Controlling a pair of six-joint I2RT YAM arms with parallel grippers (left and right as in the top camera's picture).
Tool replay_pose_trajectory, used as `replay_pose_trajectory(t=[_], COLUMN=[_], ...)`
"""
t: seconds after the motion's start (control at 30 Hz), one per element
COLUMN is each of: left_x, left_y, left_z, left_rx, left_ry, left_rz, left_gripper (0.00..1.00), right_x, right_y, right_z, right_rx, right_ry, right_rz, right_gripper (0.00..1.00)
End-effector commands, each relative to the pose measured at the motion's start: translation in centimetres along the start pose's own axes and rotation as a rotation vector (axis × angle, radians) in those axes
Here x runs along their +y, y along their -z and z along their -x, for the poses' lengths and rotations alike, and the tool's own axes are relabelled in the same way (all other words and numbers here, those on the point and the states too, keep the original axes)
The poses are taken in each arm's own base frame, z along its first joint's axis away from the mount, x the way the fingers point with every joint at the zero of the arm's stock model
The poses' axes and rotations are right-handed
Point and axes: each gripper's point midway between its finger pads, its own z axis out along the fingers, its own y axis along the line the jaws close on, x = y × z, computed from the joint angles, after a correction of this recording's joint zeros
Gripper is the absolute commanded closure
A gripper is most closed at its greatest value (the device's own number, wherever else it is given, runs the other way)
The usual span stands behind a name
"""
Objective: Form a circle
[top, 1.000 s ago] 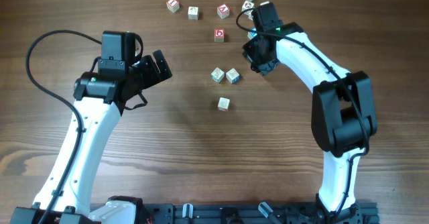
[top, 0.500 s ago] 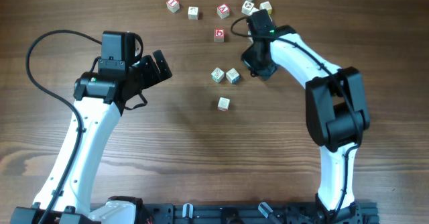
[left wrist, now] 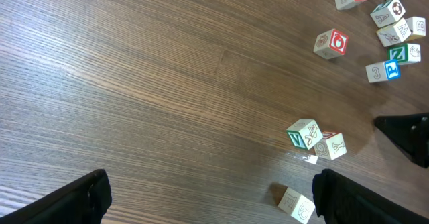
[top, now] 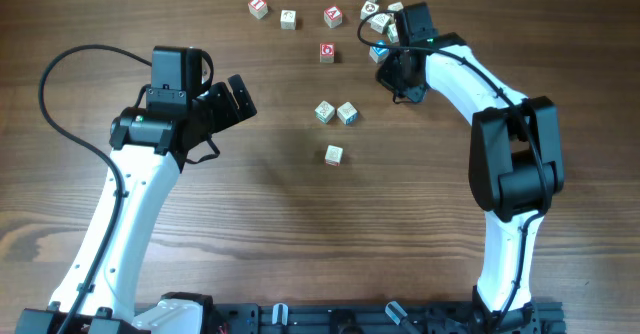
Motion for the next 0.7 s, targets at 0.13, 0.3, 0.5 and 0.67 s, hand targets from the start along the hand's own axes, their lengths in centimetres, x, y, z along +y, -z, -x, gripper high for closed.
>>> replay_pose_trajectory(t=[0.13,0.3,0.5,0.67], left_x=[-0.1,-0.1,-0.1,-0.1], left_y=[-0.1,-0.1,-0.1,-0.1], left_z=[0.2,0.2,0.2,0.2], left_rx=[0.000,0.000,0.000,0.000], left_ry=[0.013,0.013,0.013,0.013], left_rz=[-0.006,-0.006,-0.006,-0.006], left_gripper=[0.00,0.00,0.00,0.00], right_x=[-0.1,0.9,2.1,2.7], right_y=[-1.0,-1.3,-1.1,-1.0], right_z=[-1.0,-2.9,-4.3,-4.8], right_rx=[0.042,0.090,0.133,0.161], right_ry=[0.044,0.115,0.187,0.214], right_rz=[0.020,0.054,0.102,0.137], right_gripper=[0.95,0.95,0.96,0.95])
